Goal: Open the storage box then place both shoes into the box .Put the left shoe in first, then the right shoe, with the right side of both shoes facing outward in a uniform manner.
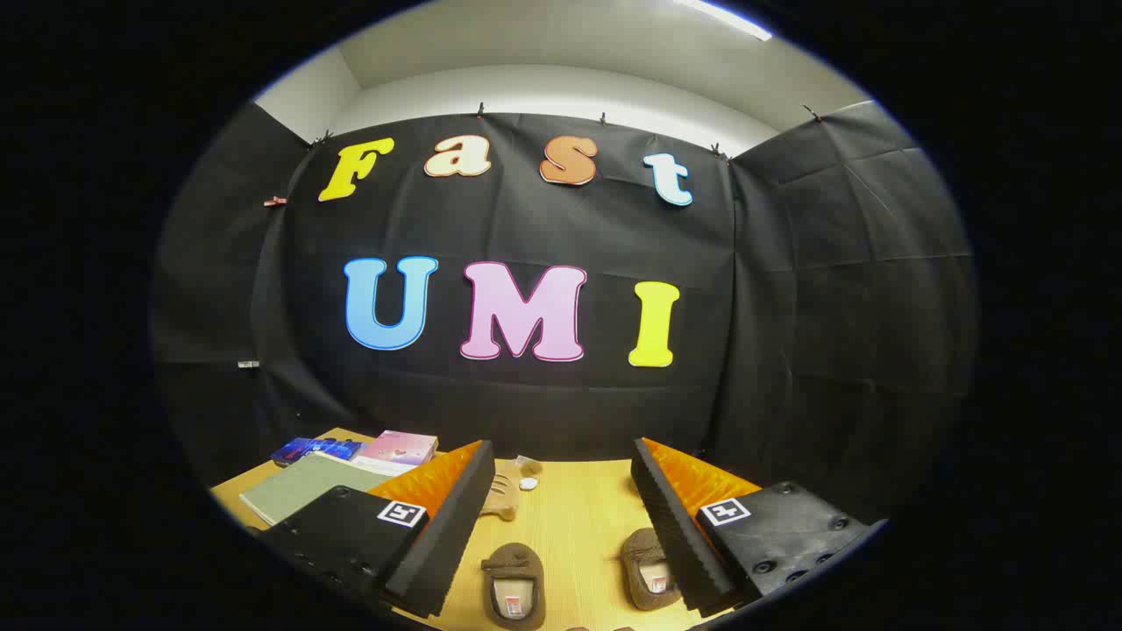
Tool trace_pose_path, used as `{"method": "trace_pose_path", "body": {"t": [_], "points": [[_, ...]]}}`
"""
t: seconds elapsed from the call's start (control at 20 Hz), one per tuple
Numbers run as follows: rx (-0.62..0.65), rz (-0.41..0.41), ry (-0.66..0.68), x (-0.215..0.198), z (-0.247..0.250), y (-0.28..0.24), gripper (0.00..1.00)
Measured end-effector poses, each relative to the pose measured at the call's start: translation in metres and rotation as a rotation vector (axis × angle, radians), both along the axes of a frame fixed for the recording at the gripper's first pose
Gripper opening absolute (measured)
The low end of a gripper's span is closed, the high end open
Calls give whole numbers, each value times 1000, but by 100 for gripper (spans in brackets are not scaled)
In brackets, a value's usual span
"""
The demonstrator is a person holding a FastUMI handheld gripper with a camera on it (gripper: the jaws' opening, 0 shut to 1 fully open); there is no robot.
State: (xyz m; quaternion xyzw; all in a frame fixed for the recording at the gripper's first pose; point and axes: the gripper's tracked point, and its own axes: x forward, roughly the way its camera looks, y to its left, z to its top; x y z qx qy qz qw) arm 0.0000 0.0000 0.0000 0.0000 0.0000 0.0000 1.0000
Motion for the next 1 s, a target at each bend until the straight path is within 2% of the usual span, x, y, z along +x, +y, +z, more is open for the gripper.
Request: {"method": "trace_pose_path", "body": {"t": [1.0], "points": [[26, 37, 117, -1, -37, 9, 97]]}}
